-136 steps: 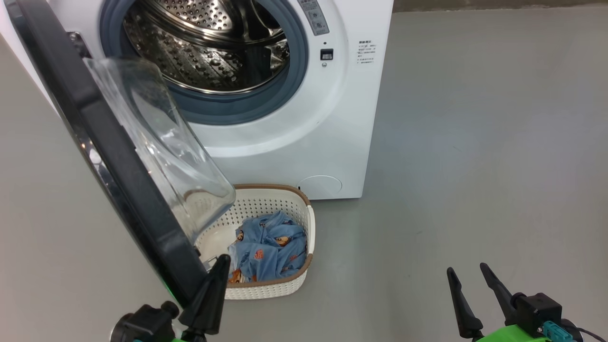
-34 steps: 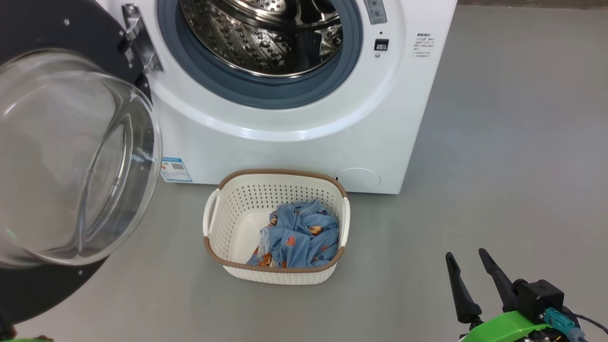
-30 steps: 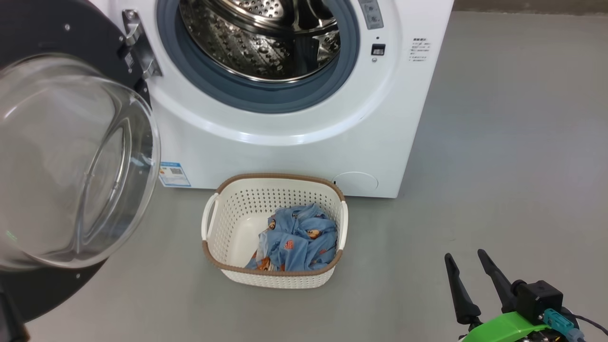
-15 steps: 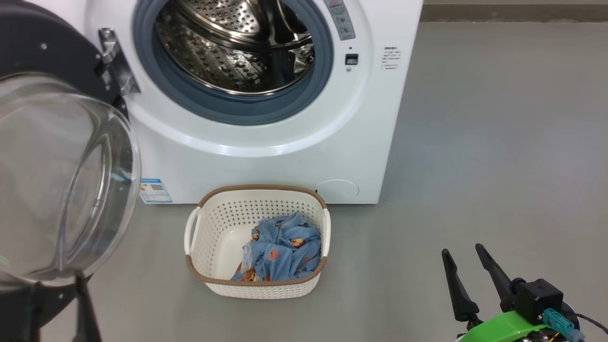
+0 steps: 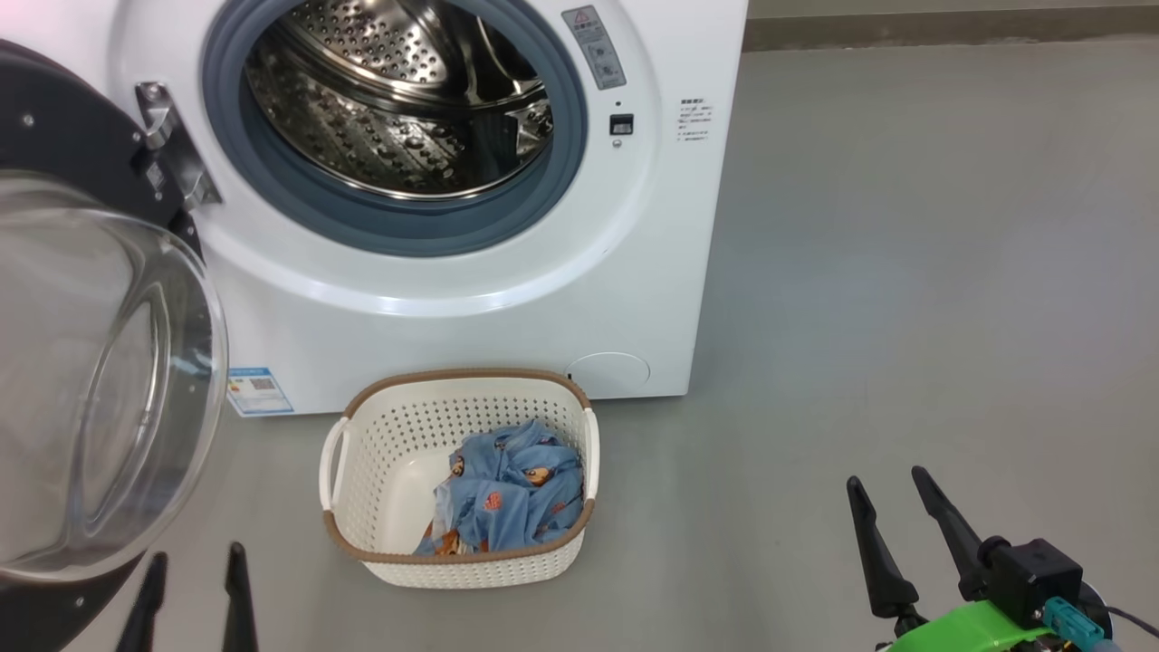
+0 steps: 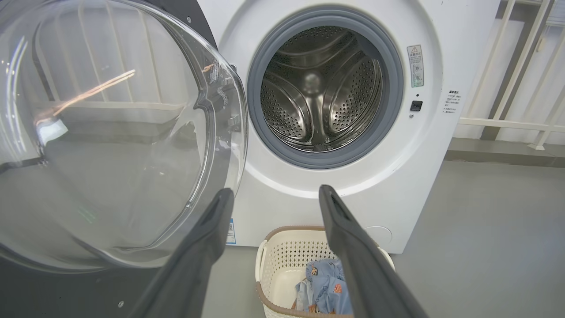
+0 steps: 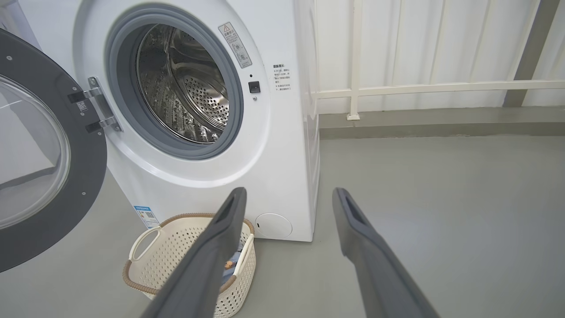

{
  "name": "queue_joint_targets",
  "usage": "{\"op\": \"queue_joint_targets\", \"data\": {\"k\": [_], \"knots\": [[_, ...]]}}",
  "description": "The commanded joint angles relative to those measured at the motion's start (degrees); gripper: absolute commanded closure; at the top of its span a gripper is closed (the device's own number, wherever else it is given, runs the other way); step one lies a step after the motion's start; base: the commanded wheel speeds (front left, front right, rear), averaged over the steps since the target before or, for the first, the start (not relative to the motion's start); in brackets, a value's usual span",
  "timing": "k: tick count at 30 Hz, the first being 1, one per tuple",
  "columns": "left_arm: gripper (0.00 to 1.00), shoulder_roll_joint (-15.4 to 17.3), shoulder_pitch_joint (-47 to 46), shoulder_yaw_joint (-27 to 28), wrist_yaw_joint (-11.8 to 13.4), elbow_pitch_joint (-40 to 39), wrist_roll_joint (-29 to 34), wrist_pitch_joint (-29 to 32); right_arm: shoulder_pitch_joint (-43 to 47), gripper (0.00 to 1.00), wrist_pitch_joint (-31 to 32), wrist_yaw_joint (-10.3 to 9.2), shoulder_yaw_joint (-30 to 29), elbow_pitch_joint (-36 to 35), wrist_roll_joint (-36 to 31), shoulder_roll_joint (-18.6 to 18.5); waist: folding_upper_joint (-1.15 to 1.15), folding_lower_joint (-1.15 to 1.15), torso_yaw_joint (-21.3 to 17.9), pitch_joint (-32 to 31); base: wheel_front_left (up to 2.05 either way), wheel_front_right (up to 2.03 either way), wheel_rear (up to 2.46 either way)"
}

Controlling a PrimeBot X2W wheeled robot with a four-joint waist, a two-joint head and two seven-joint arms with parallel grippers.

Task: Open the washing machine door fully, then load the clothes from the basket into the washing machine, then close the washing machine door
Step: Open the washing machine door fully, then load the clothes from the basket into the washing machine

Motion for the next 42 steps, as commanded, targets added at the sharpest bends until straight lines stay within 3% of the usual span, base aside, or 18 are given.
{"op": "queue_joint_targets", "data": {"k": [1,42], "knots": [[0.0,0.86,-0.28,1.19,-0.13,-1.57,0.93,-0.29,0.04,0.0,-0.67,0.09,1.26,-1.69,-0.52,-0.22,0.0,0.0,-0.6,-0.39,0.0,0.0,0.0],[0.0,1.09,0.17,0.63,0.44,1.28,2.08,-0.29,0.72,0.0,-0.68,0.09,0.38,-2.19,0.03,-0.22,0.0,0.0,-1.1,-0.59,0.03,-0.03,0.0]]}}
